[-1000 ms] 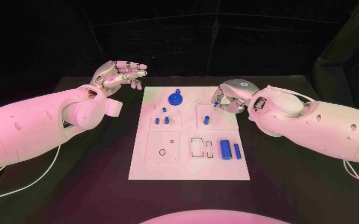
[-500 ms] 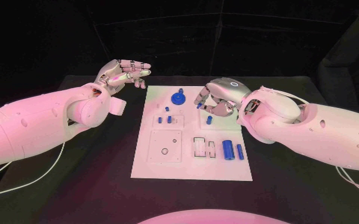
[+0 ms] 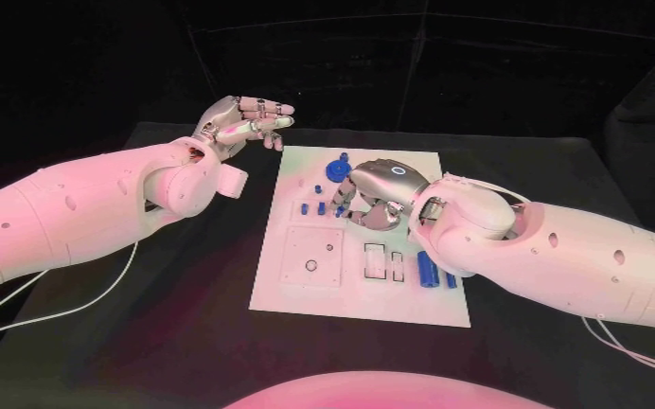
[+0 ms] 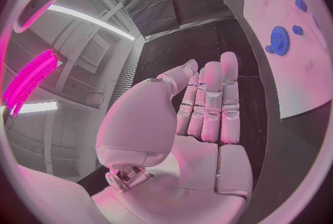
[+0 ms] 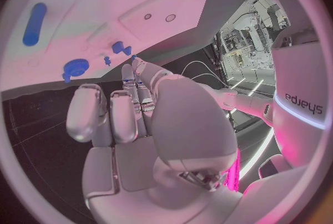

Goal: Assemble the parts on the task board

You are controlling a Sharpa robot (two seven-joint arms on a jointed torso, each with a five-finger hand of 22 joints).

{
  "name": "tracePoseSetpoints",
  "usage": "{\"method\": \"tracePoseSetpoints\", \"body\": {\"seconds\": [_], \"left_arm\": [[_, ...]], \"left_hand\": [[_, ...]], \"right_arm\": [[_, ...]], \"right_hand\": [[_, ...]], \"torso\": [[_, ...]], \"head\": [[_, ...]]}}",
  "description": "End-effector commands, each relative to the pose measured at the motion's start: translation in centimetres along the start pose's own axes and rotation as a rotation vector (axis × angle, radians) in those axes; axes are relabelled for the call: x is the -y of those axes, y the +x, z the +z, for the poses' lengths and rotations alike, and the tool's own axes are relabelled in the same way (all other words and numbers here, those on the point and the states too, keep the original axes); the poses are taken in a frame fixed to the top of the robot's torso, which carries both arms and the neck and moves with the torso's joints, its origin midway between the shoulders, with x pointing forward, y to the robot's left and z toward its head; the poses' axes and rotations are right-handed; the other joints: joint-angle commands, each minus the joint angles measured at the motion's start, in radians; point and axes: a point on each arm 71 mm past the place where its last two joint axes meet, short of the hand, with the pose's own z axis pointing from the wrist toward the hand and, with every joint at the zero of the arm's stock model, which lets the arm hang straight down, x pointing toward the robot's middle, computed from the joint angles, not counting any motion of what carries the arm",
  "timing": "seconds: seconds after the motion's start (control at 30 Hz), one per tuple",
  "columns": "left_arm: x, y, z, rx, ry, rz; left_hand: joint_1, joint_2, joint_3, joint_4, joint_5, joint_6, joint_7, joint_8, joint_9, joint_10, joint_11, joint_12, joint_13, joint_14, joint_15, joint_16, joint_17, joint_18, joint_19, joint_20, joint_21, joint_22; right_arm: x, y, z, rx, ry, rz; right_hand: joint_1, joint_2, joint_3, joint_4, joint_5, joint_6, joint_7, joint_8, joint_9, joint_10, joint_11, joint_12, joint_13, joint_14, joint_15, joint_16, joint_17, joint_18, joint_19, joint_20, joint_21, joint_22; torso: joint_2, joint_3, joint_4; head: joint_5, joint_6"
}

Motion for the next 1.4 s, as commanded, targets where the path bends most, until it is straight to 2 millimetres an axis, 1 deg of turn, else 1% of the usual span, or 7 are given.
{"method": "tracePoseSetpoints", "body": {"seconds": [0.03,0.27,0.47,0.67,0.97,1.1,1.4], "left_arm": [[0.2,0.3,0.1,-0.009,0.010,-0.016],[0.2,0.4,0.1,-0.012,0.009,-0.018],[0.2,0.4,0.1,-0.011,0.009,-0.018],[0.2,0.4,0.2,-0.012,0.008,-0.018],[0.2,0.4,0.2,-0.011,0.007,-0.018],[0.1,0.3,0.2,-0.011,0.007,-0.018],[0.1,0.3,0.2,-0.013,0.005,-0.018]], "left_hand": [[-0.001,0.008,-0.005,0.001,0.004,0.003,0.000,0.006,0.001,0.003,0.002,0.004,0.001,-0.005,-0.006,-0.004,-0.001,0.007,-0.001,-0.005,-0.006,-0.001],[-0.001,0.008,-0.005,0.001,0.004,0.003,0.000,0.006,0.001,0.003,0.002,0.004,0.001,-0.005,-0.006,-0.004,-0.001,0.007,-0.001,-0.005,-0.006,-0.001],[-0.001,0.008,-0.005,0.001,0.004,0.003,0.000,0.006,0.001,0.003,0.002,0.004,0.001,-0.005,-0.006,-0.004,-0.001,0.007,-0.001,-0.005,-0.006,-0.001],[-0.001,0.008,-0.005,0.001,0.004,0.003,0.000,0.006,0.001,0.003,0.002,0.004,0.001,-0.005,-0.006,-0.004,-0.001,0.007,-0.001,-0.005,-0.006,-0.001],[-0.001,0.009,-0.007,0.001,0.004,0.001,0.001,0.006,0.000,-0.001,0.003,0.006,0.001,-0.005,-0.005,-0.006,-0.004,0.007,-0.001,-0.005,-0.008,-0.003],[-0.001,0.009,-0.007,0.001,0.004,0.001,0.001,0.006,0.000,-0.001,0.003,0.006,0.001,-0.005,-0.005,-0.006,-0.004,0.007,-0.001,-0.005,-0.008,-0.003],[-0.001,0.009,-0.007,0.001,0.004,0.001,0.001,0.006,0.000,-0.001,0.003,0.006,0.001,-0.005,-0.005,-0.006,-0.004,0.007,-0.001,-0.005,-0.008,-0.003]], "right_arm": [[-0.5,1.0,0.4,-0.054,-0.025,-0.018],[-0.9,2.3,0.9,-0.086,-0.035,-0.022],[-1.0,3.0,0.9,-0.119,-0.034,-0.026],[-1.1,3.5,1.0,-0.139,-0.036,-0.031],[-1.1,4.1,1.0,-0.170,-0.039,-0.043],[-1.2,4.4,0.9,-0.174,-0.041,-0.045],[-1.3,4.6,1.0,-0.170,-0.044,-0.050]], "right_hand": [[-0.009,0.000,0.007,0.001,-0.007,0.006,0.001,0.001,0.001,0.007,0.000,-0.004,-0.001,0.042,-0.004,0.003,-0.002,-0.001,0.004,0.000,0.003,-0.001],[-0.010,0.000,0.008,0.001,-0.006,0.005,0.001,0.000,0.001,0.006,0.000,-0.005,-0.001,0.042,-0.004,0.003,-0.002,-0.001,0.003,0.000,0.002,-0.002],[-0.011,0.000,0.009,0.001,-0.006,0.005,0.001,0.000,0.001,0.006,0.000,-0.005,-0.001,0.042,-0.004,0.003,-0.003,-0.001,0.003,0.000,0.002,-0.002],[-0.012,0.000,0.009,0.001,-0.006,0.005,0.001,-0.001,0.001,0.006,0.000,-0.006,-0.002,0.042,-0.004,0.003,-0.002,-0.001,0.003,0.000,0.002,-0.003],[-0.013,-0.001,0.009,0.001,-0.006,0.005,0.001,-0.001,0.001,0.006,0.000,-0.006,-0.002,0.042,-0.004,0.003,-0.002,-0.001,0.003,0.000,0.001,-0.003],[-0.013,-0.001,0.009,0.001,-0.006,0.005,0.001,-0.001,0.001,0.006,0.000,-0.006,-0.002,0.042,-0.004,0.003,-0.002,-0.001,0.003,0.000,0.001,-0.003],[-0.015,-0.001,0.009,0.000,-0.006,0.005,0.001,-0.001,0.001,0.006,0.000,-0.007,-0.002,0.042,-0.003,0.003,-0.003,-0.001,0.003,0.000,0.002,-0.003]], "torso": [[0.000,0.0004,-0.0010],[0.001,0.0010,0.0002],[0.000,0.0004,-0.0017],[0.000,0.0004,-0.0025],[0.000,0.0004,-0.0008],[0.000,0.0008,-0.0021],[-0.001,0.0004,-0.0012]], "head": [[0.008,-0.006],[0.017,-0.013],[0.022,-0.018],[0.024,-0.023],[0.027,-0.031],[0.028,-0.031],[0.028,-0.032]]}}
